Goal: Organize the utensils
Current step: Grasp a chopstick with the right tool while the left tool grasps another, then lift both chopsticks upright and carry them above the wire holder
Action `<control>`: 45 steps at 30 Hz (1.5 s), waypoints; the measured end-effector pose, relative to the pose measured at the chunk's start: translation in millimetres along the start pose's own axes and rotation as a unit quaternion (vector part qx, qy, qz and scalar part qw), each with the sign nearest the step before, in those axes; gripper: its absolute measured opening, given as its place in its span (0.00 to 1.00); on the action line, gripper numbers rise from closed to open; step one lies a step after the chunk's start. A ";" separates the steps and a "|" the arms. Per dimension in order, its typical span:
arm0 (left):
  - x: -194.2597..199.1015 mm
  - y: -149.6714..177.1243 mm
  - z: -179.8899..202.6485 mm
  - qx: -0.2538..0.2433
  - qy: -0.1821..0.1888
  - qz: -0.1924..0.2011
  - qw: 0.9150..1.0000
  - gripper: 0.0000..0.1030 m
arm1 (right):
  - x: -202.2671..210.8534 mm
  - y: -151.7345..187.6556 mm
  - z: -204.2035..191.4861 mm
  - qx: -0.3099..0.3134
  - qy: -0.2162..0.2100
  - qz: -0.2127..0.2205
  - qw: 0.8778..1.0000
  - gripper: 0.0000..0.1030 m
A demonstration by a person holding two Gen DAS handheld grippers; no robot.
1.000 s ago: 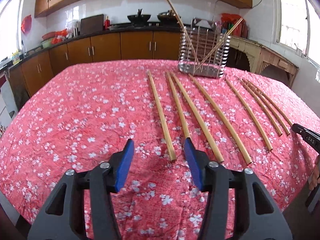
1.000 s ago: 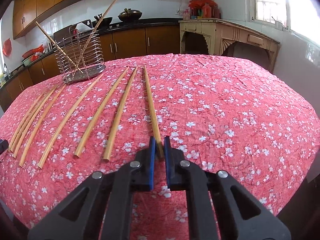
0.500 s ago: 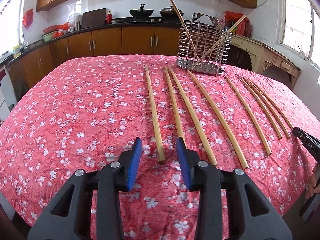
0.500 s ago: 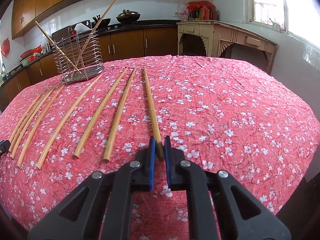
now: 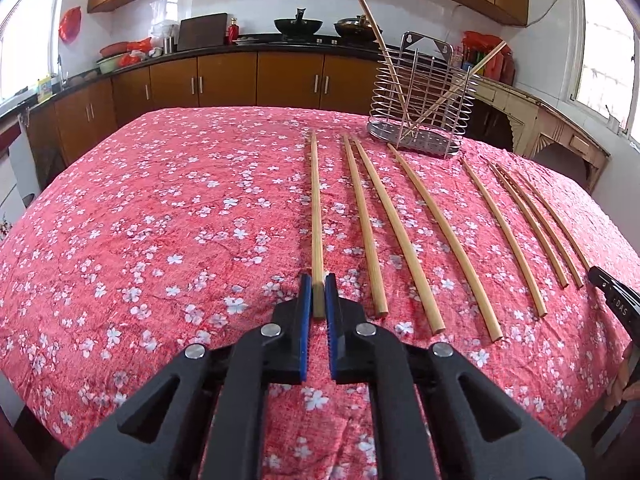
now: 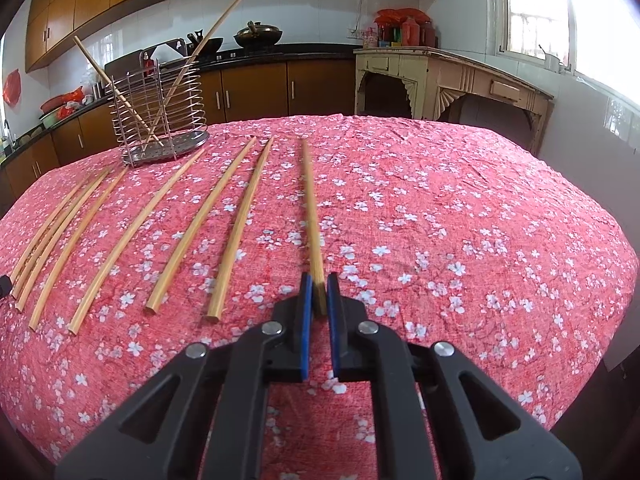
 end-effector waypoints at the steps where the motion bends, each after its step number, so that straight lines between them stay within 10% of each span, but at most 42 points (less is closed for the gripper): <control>1: -0.2 -1.4 -2.8 0.004 0.002 -0.003 1.000 0.06 | 0.3 -1.2 0.6 -0.001 0.002 -0.001 1.000 0.08; 29: 64.2 -168.4 -59.1 0.024 -0.024 0.213 0.976 0.06 | 61.4 -166.3 17.7 -0.024 -0.020 0.199 0.979 0.07; 45: 60.2 -210.6 -60.0 0.035 -0.012 0.225 0.974 0.06 | 65.6 -226.7 9.9 -0.041 -0.051 0.231 0.971 0.07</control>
Point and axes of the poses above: each gripper's, at about its wrist camera, not at the fingertips, and x roughly against the way its jaws point, z to its right, y to its underside, the point moved 3 cm from there along -x, roughly the way its jaws point, and after that the axes turned 13 degrees about z, right-handed, at the moved point
